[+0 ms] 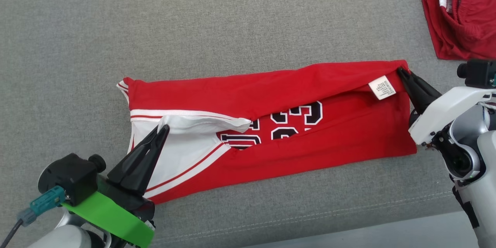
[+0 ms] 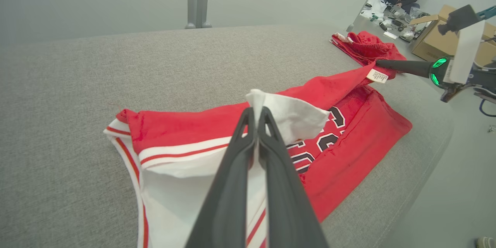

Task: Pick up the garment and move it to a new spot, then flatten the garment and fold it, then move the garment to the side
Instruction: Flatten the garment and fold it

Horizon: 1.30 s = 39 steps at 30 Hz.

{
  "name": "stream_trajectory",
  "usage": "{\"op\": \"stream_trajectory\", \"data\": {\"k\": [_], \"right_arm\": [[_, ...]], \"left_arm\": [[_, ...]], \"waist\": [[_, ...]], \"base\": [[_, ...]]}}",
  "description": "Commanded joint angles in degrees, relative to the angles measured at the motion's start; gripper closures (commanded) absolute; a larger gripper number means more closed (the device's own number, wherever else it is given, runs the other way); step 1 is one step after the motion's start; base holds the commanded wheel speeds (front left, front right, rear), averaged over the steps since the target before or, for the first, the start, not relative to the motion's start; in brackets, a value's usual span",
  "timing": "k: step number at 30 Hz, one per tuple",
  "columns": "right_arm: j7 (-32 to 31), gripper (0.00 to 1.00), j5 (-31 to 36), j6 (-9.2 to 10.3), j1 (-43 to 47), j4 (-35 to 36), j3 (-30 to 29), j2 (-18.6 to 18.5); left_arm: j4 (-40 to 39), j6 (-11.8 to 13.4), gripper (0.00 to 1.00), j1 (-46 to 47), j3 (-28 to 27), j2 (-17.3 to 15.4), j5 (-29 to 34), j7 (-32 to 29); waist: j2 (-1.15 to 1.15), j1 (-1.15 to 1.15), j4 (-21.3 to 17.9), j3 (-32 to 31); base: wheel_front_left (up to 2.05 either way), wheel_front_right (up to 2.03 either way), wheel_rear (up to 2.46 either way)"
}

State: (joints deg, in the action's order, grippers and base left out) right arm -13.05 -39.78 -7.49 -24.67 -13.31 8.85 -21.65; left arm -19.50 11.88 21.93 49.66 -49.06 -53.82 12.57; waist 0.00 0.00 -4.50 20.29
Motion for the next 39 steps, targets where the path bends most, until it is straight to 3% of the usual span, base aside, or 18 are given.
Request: {"op": "stream_trajectory", "data": {"k": [1, 10, 23, 25, 26, 27, 28, 29, 30, 31, 39], "right_arm": [[-0.7, 1.00, 0.3, 0.00, 1.9, 1.4, -1.0, 0.6], [-0.9, 1.00, 2.2, 0.00, 5.7, 4.9, -4.6, 2.2], [1.2, 0.99, 2.9, 0.00, 8.9, 5.1, -4.4, 2.4], [2.3, 0.83, 2.9, 0.00, 9.0, 4.4, -3.6, 2.2], [3.0, 0.63, 3.1, 0.00, 9.0, 4.1, -3.2, 2.0], [3.7, 0.45, 3.5, 0.00, 9.1, 3.6, -2.7, 1.7], [4.5, 0.08, 3.8, 0.00, 9.2, 3.2, -2.2, 1.4], [5.4, 0.00, 3.9, 0.00, 9.4, 2.8, -1.7, 1.4], [6.1, 0.00, 3.9, 0.00, 9.5, 2.4, -1.3, 1.3], [6.9, 0.00, 4.0, 0.00, 9.6, 2.1, -0.9, 1.2], [11.3, 0.00, 5.0, 0.00, 12.2, 1.4, 0.1, -0.1]], "left_arm": [[1.2, 0.2, 1.00, -1.6, -0.5, 1.0, -0.6, 1.0], [8.9, -1.7, 1.00, -6.0, -2.4, 4.7, -1.7, 2.4], [9.9, -4.3, 1.00, -12.4, -6.2, 8.6, -1.3, 2.6], [11.0, -4.9, 1.00, -12.9, -6.4, 9.4, -1.1, 2.7], [11.7, -5.2, 1.00, -13.0, -6.7, 9.8, -0.9, 2.7], [12.4, -5.4, 0.87, -13.1, -6.8, 9.9, -0.7, 2.7], [13.2, -5.5, 0.72, -13.3, -6.8, 10.0, -0.1, 2.6], [13.8, -5.6, 0.51, -13.4, -7.0, 10.3, 0.3, 2.7], [14.3, -5.7, 0.18, -13.7, -6.9, 10.6, 0.7, 2.6], [14.8, -5.8, 0.00, -14.0, -6.8, 10.8, 1.1, 2.7], [15.6, -5.4, 0.00, -17.0, -7.2, 12.0, 2.9, 2.7]], "waist": [[0.00, 0.00, -0.1, 0.1], [0.00, 0.00, -1.0, 0.7], [0.00, 0.00, -1.3, 0.9], [0.00, 0.00, -1.3, 0.9], [0.00, 0.00, -1.3, 0.9], [0.00, 0.00, -1.4, 0.8], [0.00, 0.00, -1.4, 0.8], [0.00, 0.00, -1.5, 0.7], [0.00, 0.00, -1.5, 0.5], [0.00, 0.00, -1.6, 0.4], [0.00, 0.00, -2.3, -1.5]], "base": [[0.00, 0.00, 0.00], [0.00, 0.00, 0.00], [0.00, 0.00, 0.00], [0.00, 0.00, 0.00], [0.00, 0.00, 0.00], [0.00, 0.00, 0.00], [0.00, 0.00, 0.00], [0.00, 0.00, 0.00], [0.00, 0.00, 0.00], [0.00, 0.00, 0.00], [0.00, 0.00, 0.00]]}}
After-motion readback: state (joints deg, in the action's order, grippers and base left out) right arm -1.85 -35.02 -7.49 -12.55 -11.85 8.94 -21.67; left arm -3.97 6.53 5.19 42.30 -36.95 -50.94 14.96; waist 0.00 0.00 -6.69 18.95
